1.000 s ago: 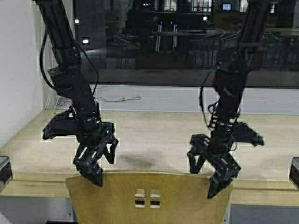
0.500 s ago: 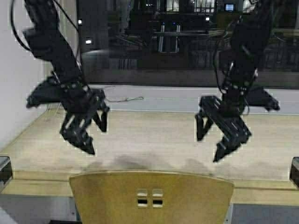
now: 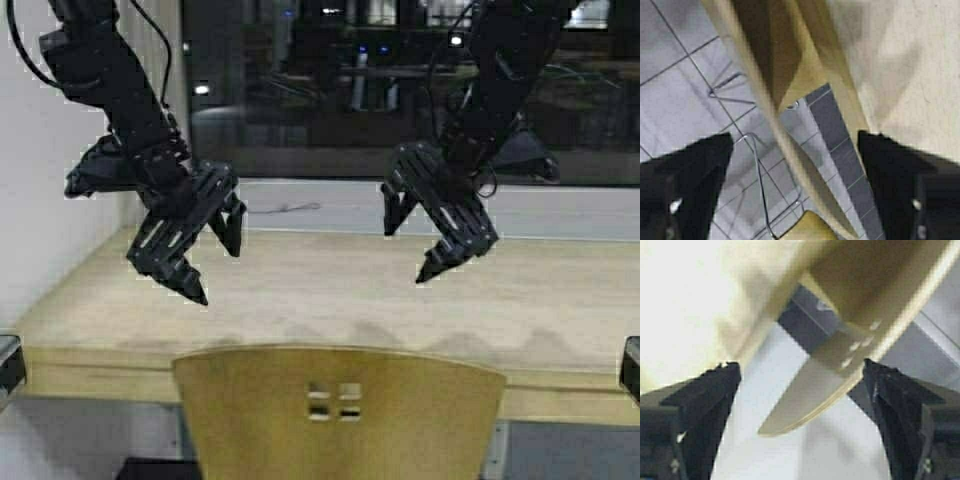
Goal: Push the chairs under the table
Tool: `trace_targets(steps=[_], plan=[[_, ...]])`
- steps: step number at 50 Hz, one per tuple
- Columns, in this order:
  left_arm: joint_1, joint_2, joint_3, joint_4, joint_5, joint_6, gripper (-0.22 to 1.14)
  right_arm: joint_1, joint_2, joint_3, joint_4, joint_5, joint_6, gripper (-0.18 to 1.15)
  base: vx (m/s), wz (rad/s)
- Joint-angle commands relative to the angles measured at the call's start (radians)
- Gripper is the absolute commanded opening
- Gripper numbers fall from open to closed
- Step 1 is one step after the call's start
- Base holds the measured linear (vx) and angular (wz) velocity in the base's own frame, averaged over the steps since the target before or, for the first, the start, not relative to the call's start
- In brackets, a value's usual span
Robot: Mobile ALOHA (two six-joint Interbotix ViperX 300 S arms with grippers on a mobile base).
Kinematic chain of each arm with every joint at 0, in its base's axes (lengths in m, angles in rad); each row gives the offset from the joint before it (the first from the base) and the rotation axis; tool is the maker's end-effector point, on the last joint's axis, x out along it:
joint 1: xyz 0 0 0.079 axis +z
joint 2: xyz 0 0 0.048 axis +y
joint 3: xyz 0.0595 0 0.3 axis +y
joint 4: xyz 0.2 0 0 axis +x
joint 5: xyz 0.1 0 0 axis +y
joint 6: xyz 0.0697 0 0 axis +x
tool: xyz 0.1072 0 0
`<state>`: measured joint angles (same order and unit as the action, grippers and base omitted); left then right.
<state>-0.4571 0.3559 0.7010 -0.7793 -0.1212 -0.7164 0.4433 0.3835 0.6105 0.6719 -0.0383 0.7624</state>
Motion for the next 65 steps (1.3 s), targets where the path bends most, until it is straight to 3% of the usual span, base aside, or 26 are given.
trace_targets(steps=[1,15,21,28,36,44,51,65], plan=[[0.006,-0.015,-0.023,0.012,-0.034,0.006,1.02,0.008,0.002,-0.011,-0.005,-0.043,-0.005,1.04,-0.12,0.20],[0.006,-0.011,-0.017,0.028,-0.071,0.011,1.02,0.008,-0.005,0.026,-0.020,-0.097,-0.006,1.04,-0.13,0.24],[0.009,-0.035,0.018,0.120,-0.086,0.014,1.02,0.008,-0.017,0.043,-0.126,-0.101,-0.009,1.04,-0.14,0.10],[0.066,-0.097,0.061,0.336,-0.098,0.012,1.02,-0.008,-0.064,0.034,-0.402,-0.066,-0.011,1.04,-0.12,0.02],[0.118,-0.229,0.094,0.603,-0.031,0.014,1.02,-0.029,-0.163,0.017,-0.574,0.052,-0.015,1.04,-0.17,0.01],[0.117,-0.370,0.037,0.954,0.281,0.048,1.02,-0.029,-0.282,-0.017,-0.861,0.190,-0.060,1.04,-0.19,0.08],[0.121,-0.419,-0.020,1.131,0.499,0.123,1.02,-0.029,-0.354,-0.012,-1.072,0.262,-0.101,1.04,-0.18,0.17],[0.121,-0.431,-0.038,1.118,0.379,0.135,1.02,-0.043,-0.371,-0.014,-1.039,0.219,-0.101,1.04,-0.23,0.13]])
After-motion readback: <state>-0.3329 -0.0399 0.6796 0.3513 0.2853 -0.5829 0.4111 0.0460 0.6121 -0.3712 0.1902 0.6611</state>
